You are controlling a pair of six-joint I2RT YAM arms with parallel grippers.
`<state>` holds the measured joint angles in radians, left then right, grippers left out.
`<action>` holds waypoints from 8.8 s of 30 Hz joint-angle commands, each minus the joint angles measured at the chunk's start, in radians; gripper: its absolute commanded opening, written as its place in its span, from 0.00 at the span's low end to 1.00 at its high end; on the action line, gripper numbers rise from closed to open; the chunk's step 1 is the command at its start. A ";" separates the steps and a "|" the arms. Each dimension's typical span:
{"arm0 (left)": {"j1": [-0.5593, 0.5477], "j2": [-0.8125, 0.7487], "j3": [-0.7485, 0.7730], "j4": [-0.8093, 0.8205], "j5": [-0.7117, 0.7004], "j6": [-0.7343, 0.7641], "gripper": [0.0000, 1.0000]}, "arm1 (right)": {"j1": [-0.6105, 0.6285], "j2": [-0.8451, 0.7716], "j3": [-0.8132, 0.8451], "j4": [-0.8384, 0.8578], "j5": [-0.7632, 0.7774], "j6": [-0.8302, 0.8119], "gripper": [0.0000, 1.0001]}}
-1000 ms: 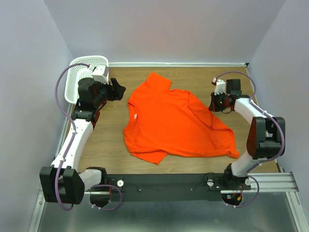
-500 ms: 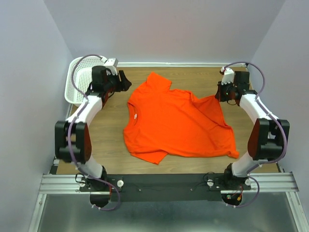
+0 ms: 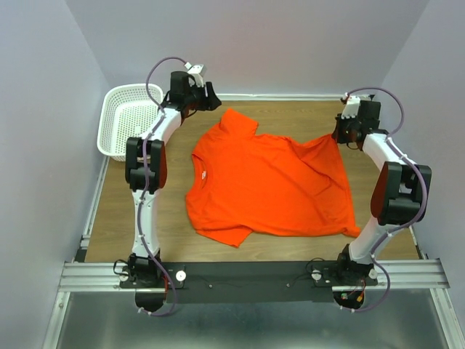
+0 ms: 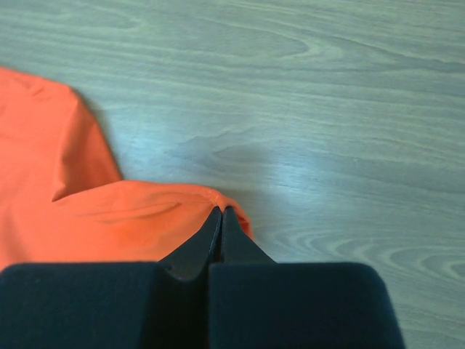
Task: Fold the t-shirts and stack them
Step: Flatten the tshirt out, then fold the tshirt
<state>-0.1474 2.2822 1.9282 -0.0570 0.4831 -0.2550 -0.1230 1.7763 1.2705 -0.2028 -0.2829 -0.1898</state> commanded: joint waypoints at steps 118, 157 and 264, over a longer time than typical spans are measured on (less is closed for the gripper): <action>0.011 0.186 0.011 -0.118 -0.098 -0.202 0.40 | -0.121 0.043 -0.017 0.074 -0.239 0.161 0.01; -0.001 -0.252 -0.043 -0.023 -0.107 -0.038 0.00 | -0.121 -0.297 -0.094 0.045 -0.229 0.101 0.01; 0.032 -0.325 -0.414 0.252 -0.028 -0.058 0.00 | -0.148 0.064 -0.140 0.390 -0.233 0.199 0.01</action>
<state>-0.1196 2.0155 1.5490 0.1745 0.4206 -0.3565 -0.2592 1.8866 1.1553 0.1646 -0.4923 0.0250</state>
